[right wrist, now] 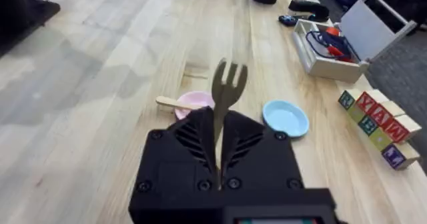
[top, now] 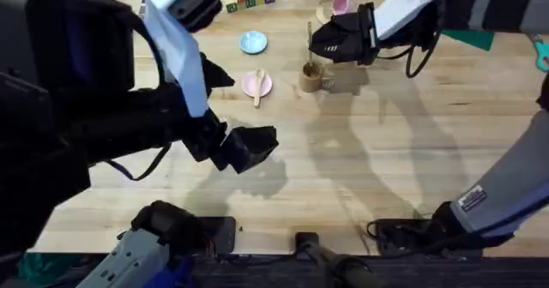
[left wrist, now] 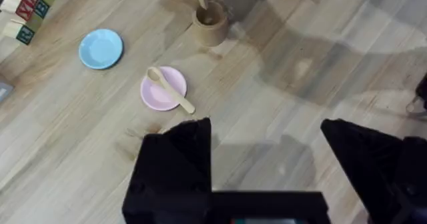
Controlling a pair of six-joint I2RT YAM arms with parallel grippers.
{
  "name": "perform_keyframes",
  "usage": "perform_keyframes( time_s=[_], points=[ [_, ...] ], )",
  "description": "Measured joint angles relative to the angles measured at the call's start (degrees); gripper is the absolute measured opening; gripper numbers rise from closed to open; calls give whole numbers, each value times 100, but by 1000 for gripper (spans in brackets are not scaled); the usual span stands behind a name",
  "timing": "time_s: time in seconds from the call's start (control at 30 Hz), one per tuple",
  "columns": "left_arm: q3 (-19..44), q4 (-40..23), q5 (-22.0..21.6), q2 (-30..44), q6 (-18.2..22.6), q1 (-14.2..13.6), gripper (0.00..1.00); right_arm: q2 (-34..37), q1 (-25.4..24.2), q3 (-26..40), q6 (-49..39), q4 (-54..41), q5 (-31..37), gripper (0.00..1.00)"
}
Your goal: Pick up a utensil and set it on the pink plate, then put the other utensil in the container.
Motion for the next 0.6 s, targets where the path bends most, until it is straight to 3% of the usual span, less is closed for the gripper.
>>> perform_keyframes(
  time_s=[0.3,0.6],
  points=[
    [0,-1,0,-1,0,0,994,34,0,6,64,-7,31,32],
    [0,-1,0,-1,0,0,994,561,0,17,71,-11,46,32]
  ],
)
